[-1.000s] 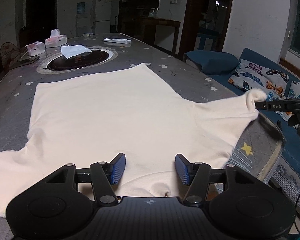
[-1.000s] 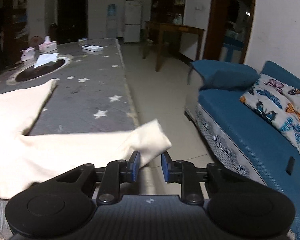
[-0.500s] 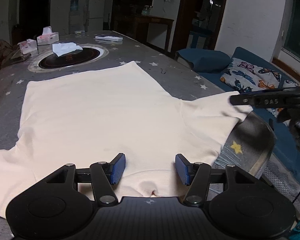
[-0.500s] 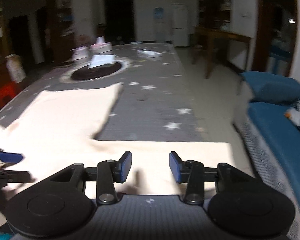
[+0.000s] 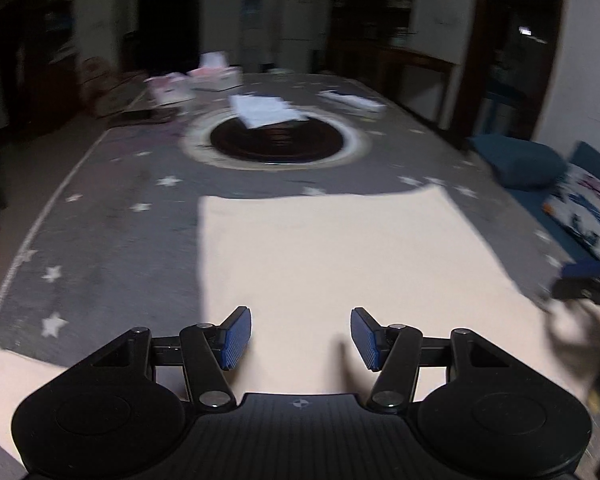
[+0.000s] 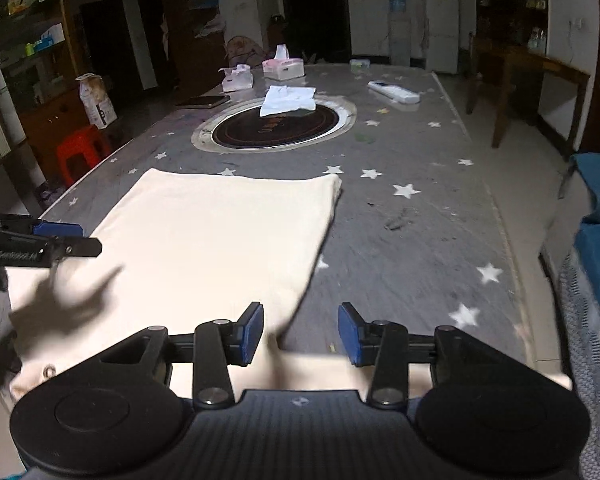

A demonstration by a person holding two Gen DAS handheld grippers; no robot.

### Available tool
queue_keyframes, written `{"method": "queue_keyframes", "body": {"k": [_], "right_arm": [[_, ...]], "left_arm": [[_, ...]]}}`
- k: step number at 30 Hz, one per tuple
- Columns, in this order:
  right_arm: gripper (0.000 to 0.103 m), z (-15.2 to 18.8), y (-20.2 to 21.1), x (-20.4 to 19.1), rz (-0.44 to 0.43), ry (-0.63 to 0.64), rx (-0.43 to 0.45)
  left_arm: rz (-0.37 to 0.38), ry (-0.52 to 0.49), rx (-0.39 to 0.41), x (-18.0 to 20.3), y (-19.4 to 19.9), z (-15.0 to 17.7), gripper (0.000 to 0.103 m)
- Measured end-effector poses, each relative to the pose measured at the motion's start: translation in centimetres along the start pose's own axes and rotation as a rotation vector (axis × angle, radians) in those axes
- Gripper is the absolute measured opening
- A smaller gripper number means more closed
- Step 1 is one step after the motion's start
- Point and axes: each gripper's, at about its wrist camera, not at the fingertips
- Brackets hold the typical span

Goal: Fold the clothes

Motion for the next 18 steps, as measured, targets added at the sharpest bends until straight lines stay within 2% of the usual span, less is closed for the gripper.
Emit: {"method": "queue_keyframes", "body": {"k": [5, 8, 16, 18], "right_arm": [[0.041, -1.7, -2.8, 0.8, -0.02, -0.024, -0.042], [0.041, -2.7, -4.2, 1.2, -0.032, -0.036, -0.061], [0.041, -4.6, -7.5, 1.5, -0.023, -0.027, -0.101], [0.04, -4.8, -8.2, 1.7, -0.023, -0.031, -0.111]], "left_arm": [[-0.094, 0.017, -0.017, -2.3, -2.4, -1.8, 0.058], [-0.126, 0.017, -0.031, -3.1, -3.7, -2.6, 0.058], [-0.126, 0.037, -0.044, -4.1, -6.0, -4.4, 0.058], [-0.105, 0.041, -0.045, -4.2, -6.5, -4.9, 0.052]]}}
Point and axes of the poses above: each gripper's, at about its wrist camera, not at the fingertips, and y roughly against the way its jaws point, x to its right, z to its underside, and after that the axes turned 8 degrees about y, right-handed
